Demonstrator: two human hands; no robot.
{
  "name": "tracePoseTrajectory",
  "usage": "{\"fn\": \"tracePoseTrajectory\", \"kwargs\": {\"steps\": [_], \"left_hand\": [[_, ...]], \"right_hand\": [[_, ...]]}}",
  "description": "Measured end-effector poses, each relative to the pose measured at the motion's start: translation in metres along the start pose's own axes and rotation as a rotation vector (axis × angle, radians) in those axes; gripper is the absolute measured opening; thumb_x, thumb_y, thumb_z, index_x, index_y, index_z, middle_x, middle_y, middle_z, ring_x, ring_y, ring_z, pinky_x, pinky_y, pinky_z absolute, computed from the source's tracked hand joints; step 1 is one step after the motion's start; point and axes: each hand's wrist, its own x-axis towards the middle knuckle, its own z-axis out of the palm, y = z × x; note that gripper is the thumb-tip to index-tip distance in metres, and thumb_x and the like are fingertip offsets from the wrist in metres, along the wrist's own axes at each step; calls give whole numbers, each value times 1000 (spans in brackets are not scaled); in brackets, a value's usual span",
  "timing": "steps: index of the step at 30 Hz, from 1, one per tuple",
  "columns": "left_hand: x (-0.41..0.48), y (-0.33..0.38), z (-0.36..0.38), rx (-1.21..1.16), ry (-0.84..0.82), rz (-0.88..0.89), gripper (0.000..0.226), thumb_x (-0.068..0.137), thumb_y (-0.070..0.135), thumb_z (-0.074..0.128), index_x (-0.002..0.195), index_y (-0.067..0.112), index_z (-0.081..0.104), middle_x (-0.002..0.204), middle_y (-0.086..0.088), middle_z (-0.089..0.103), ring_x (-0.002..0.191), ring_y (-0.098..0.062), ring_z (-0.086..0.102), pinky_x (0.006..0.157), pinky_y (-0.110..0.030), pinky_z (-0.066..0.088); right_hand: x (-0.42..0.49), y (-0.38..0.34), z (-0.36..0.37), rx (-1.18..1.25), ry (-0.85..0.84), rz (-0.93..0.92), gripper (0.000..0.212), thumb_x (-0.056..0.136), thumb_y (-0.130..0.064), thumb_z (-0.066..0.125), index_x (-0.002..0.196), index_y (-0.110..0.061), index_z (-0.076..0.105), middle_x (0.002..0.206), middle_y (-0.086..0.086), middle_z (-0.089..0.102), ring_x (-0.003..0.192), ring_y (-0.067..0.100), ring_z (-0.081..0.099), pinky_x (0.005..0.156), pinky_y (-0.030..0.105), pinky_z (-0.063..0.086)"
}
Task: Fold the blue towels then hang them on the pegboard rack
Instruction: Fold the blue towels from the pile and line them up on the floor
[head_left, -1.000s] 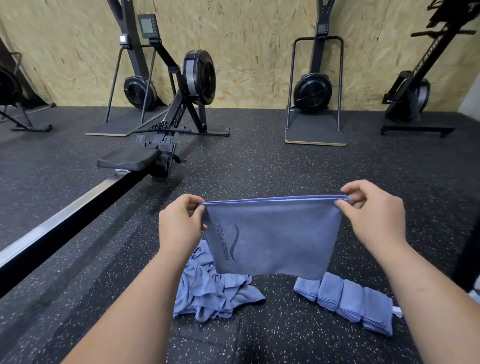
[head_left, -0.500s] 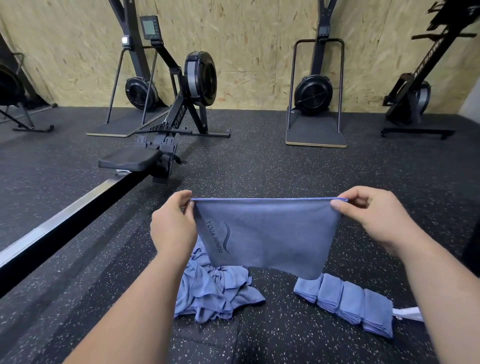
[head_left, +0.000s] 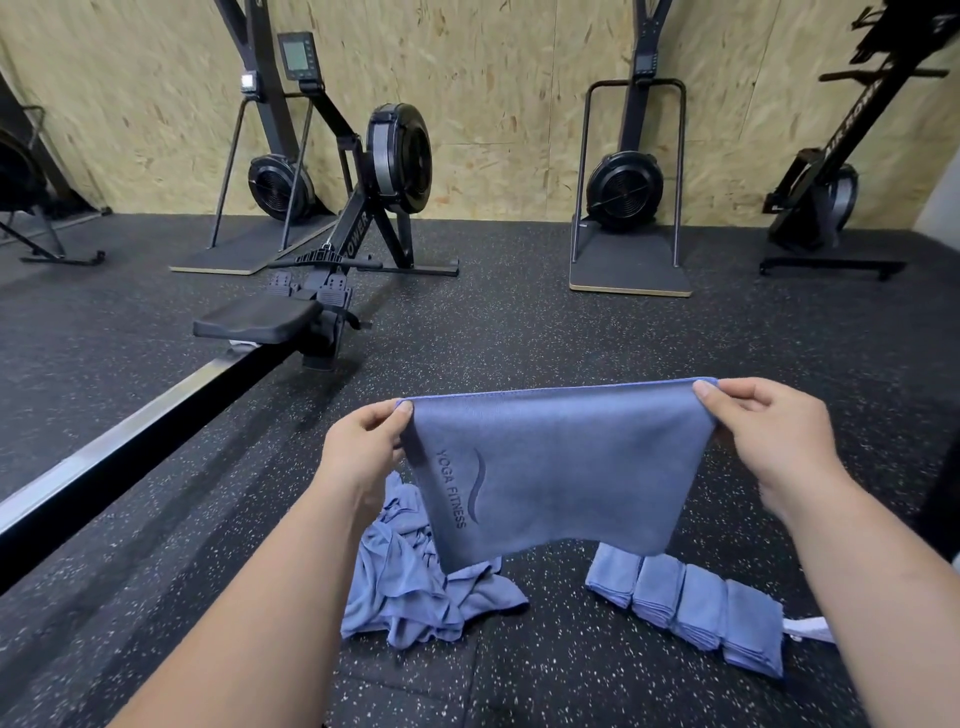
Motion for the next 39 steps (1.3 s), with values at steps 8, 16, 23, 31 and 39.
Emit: {"fn": "tracePoseTrajectory", "kwargs": {"steps": [8, 16, 23, 31, 39], "left_hand": [[-6, -4, 9, -11, 34, -129, 13, 91, 19, 84, 94, 9, 77, 87, -14, 67, 78, -26, 58, 79, -42, 55], [-33, -7, 41, 63, -74, -137, 12, 94, 18, 77, 90, 12, 67, 76, -9, 59, 62, -22, 55, 60, -31, 52], [-56, -12, 69, 83, -212, -133, 8, 96, 19, 77, 93, 12, 73, 86, -9, 70, 69, -19, 63, 63, -31, 55], [-72, -20, 91, 37, -262, -110, 6, 97, 10, 75, 96, 5, 77, 82, -9, 72, 74, -18, 64, 91, -45, 61], [-81, -19, 96, 96, -241, 4, 7, 98, 8, 74, 99, 5, 80, 91, -10, 81, 86, -20, 77, 88, -37, 65]], "right_hand": [[6, 21, 9, 19, -8, 242, 20, 94, -24, 80, 104, -7, 77, 85, 8, 70, 69, 19, 52, 64, 30, 44], [-12, 19, 40, -175, -81, 162, 13, 88, -26, 82, 82, -16, 81, 94, 2, 80, 83, 19, 65, 78, 36, 52], [-42, 5, 70, -165, -241, 88, 13, 89, -28, 83, 85, -17, 80, 89, -8, 79, 80, 11, 69, 74, 31, 53], [-77, 5, 96, -366, -305, -101, 8, 88, -31, 82, 83, -30, 76, 75, -15, 76, 69, 3, 69, 71, 27, 53], [-86, -3, 96, -490, -301, -260, 11, 89, -26, 81, 83, -33, 77, 76, -22, 74, 70, -9, 67, 65, 6, 44]]}}
